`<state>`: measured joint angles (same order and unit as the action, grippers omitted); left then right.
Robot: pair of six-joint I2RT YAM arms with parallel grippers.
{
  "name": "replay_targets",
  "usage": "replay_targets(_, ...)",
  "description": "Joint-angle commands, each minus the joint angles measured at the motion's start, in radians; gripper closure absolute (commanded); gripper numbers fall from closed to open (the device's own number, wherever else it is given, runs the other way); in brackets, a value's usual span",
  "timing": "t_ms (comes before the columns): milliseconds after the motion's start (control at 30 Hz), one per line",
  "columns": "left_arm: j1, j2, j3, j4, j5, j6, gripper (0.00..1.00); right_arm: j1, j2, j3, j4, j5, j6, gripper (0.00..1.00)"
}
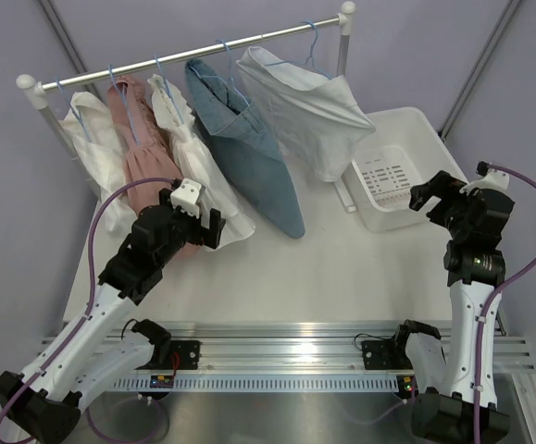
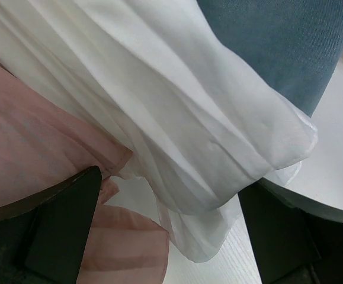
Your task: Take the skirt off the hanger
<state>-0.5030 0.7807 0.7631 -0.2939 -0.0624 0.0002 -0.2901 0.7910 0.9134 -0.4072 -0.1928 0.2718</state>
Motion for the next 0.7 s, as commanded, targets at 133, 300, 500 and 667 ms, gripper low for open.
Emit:
replay_targets(133,0.004,-0.012,0.010,0.058,0.039,0.001,0.01,0.003,-0.001,0.061,-0.017,-0.470,-0.271,0.00)
replay_targets(300,0.004,-0.049,0.027,0.070,0.105,-0.126,0.01,0.017,0.042,0.168,-0.185,-0.772,-0.497,0.01)
replay_targets(500,0.004,-0.093,0.239,-0.089,0.154,-0.307,0.01,0.054,0.063,0.197,-0.251,-0.838,-0.611,0.01)
replay_targets(667,0.006,-0.017,0.488,-0.200,0.073,-0.411,0.01,0.054,0.040,0.096,-0.101,-0.957,-0.514,0.00)
